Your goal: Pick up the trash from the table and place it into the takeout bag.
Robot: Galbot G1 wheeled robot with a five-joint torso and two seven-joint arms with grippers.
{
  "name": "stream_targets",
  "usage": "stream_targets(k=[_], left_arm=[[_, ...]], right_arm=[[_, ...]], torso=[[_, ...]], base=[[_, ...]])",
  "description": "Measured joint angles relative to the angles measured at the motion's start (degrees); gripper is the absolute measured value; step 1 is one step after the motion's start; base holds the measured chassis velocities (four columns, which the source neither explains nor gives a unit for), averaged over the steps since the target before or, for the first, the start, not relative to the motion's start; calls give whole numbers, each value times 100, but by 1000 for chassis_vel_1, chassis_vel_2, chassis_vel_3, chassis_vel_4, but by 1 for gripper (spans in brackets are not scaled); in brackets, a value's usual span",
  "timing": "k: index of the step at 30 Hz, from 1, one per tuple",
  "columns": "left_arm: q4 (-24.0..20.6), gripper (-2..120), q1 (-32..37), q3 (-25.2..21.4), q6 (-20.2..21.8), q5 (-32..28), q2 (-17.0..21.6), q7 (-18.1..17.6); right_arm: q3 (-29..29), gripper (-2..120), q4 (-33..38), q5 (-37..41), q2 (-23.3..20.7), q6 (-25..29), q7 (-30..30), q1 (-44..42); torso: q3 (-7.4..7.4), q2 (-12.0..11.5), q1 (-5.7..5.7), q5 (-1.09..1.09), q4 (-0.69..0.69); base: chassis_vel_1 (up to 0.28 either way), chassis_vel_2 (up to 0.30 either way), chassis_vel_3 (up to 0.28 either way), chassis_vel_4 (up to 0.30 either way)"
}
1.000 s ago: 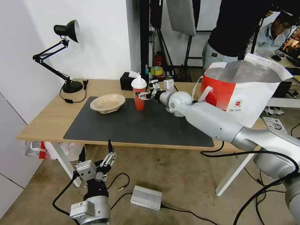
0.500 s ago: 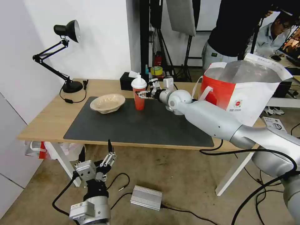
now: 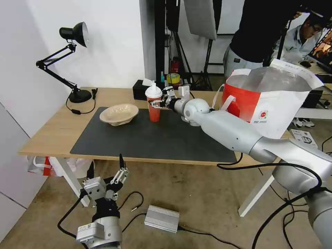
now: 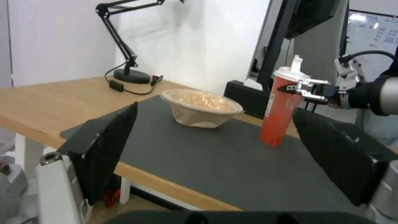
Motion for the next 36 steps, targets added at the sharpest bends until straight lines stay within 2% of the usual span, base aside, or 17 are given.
stream_targets(k=[24,31,32,35,36], left_arm=[[2,100,41,36,-55,36,-45,-1],[-8,100,44,32,-60,17,-21,-2],[-8,100,44,32,-60,17,-21,-2],[-13,100,38,22,-62,-2,6,-5],[-13,100,38,22,-62,-2,6,-5]], right_arm=[[32,99,-413,-146,177,3,-227,-70],[34,70,-445,-141,184,12,-294,-53],[34,70,-445,-141,184,12,-294,-53],[27,57,-472,-142,204,16,-310,-40],[27,57,-472,-142,204,16,-310,-40]], torso=[[0,0,0,0,0],[0,0,0,0,0],[0,0,0,0,0],[0,0,0,0,0],[0,0,0,0,0]], base=[[0,0,0,0],[0,0,0,0],[0,0,0,0],[0,0,0,0],[0,0,0,0]])
